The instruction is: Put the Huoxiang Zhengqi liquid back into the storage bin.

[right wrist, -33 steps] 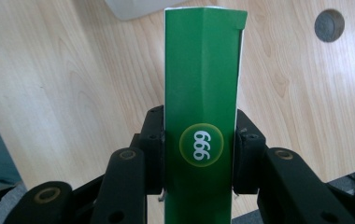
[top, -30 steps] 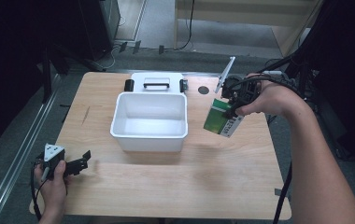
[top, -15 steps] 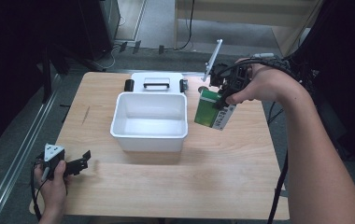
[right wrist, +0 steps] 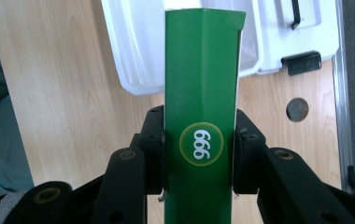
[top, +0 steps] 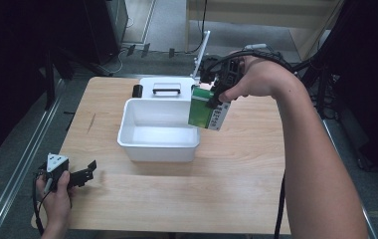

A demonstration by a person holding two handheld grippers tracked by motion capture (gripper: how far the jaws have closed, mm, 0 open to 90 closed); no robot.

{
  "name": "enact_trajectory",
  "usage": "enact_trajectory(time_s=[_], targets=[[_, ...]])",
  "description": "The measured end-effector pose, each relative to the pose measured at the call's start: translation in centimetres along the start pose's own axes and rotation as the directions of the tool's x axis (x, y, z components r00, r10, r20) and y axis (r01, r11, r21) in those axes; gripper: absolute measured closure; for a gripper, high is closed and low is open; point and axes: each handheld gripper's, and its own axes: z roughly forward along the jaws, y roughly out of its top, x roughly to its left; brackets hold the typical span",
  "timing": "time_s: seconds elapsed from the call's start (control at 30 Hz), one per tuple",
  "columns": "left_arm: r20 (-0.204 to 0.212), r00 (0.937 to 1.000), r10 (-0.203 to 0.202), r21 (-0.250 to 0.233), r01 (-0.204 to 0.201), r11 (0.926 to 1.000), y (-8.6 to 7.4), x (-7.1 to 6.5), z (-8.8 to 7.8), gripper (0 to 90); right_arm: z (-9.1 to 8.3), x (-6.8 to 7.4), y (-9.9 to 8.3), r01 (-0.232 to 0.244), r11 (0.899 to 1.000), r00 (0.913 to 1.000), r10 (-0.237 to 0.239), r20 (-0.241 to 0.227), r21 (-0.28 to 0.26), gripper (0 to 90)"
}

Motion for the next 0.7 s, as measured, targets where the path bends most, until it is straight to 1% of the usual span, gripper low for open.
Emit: enact_trajectory(time_s=[0.03,0.07,0.13,0.17,0.23,0.27,0.37,0.4,0.43,0.47,0.5,0.53,0.6,0.63,0.7], targets=[[0.001,1.0,-0.001,-0.002,0.001,1.0,0.0,0.0,0.0,0.9,0.0,0.0,0.3,0.013,1.0,0.9999,-0.013,-0.001,0.001,64.5],[0.001,1.0,-0.001,-0.002,0.001,1.0,0.0,0.0,0.0,0.9,0.0,0.0,0.3,0.013,1.0,0.9999,-0.013,-0.001,0.001,64.5],[0.001,1.0,-0.003,-0.003,0.003,1.0,0.0,0.1,0.0,0.9,0.1,0.0,1.0,0.02,1.0,0.9998,-0.02,0.0,0.003,64.5],[0.0,1.0,-0.003,-0.003,0.003,1.0,0.0,0.1,0.0,0.9,0.3,-0.1,1.5,0.038,0.999,0.9993,-0.038,0.0,-0.007,64.5],[-0.001,1.0,-0.005,-0.006,0.005,1.0,0.0,0.0,0.0,0.9,0.4,-0.1,1.8,0.043,0.999,0.9991,-0.043,0.0,-0.01,64.5],[-0.002,1.0,-0.005,-0.006,0.005,1.0,0.0,0.0,0.0,0.9,0.7,-0.1,2.3,0.057,0.998,0.9984,-0.057,0.001,-0.006,64.5],[-0.003,1.0,-0.005,-0.006,0.005,1.0,0.0,0.0,0.0,0.9,0.9,0.0,2.9,0.062,0.998,0.9981,-0.062,-0.003,0.004,64.5],[-0.002,1.0,-0.006,-0.007,0.006,1.0,0.0,0.0,0.0,0.8,1.1,0.1,3.4,0.069,0.998,0.9975,-0.069,-0.011,0.002,64.5],[-0.001,1.0,-0.008,-0.009,0.008,0.9999,0.0,0.0,0.0,0.9,1.2,0.0,3.6,0.087,0.996,0.9962,-0.087,-0.008,-0.007,64.5],[-0.001,1.0,-0.008,-0.009,0.008,0.9999,0.0,0.0,0.0,0.9,1.2,0.0,3.6,0.087,0.996,0.9962,-0.087,-0.008,-0.007,64.5],[-0.002,1.0,-0.009,-0.009,0.009,0.9999,0.0,0.0,0.0,0.9,1.4,0.1,4.2,0.088,0.996,0.9961,-0.088,-0.012,0.005,64.5],[-0.002,1.0,-0.009,-0.009,0.009,0.9999,0.0,0.0,0.0,0.9,1.4,0.1,4.2,0.088,0.996,0.9961,-0.088,-0.012,0.005,64.5],[-0.001,0.9999,-0.01,-0.009,0.01,0.9999,0.0,0.1,0.0,0.9,1.6,0.0,4.7,0.107,0.994,0.9942,-0.106,-0.012,0.002,64.5],[-0.001,0.9999,-0.011,-0.01,0.011,0.9999,0.0,0.1,0.0,0.9,1.9,0.0,5.1,0.121,0.993,0.9925,-0.122,-0.012,-0.008,64.4],[0.0,0.9999,-0.013,-0.01,0.013,0.9999,0.0,0.1,0.0,0.9,2.1,0.0,5.2,0.113,0.994,0.9935,-0.113,-0.017,-0.004,64.4]])
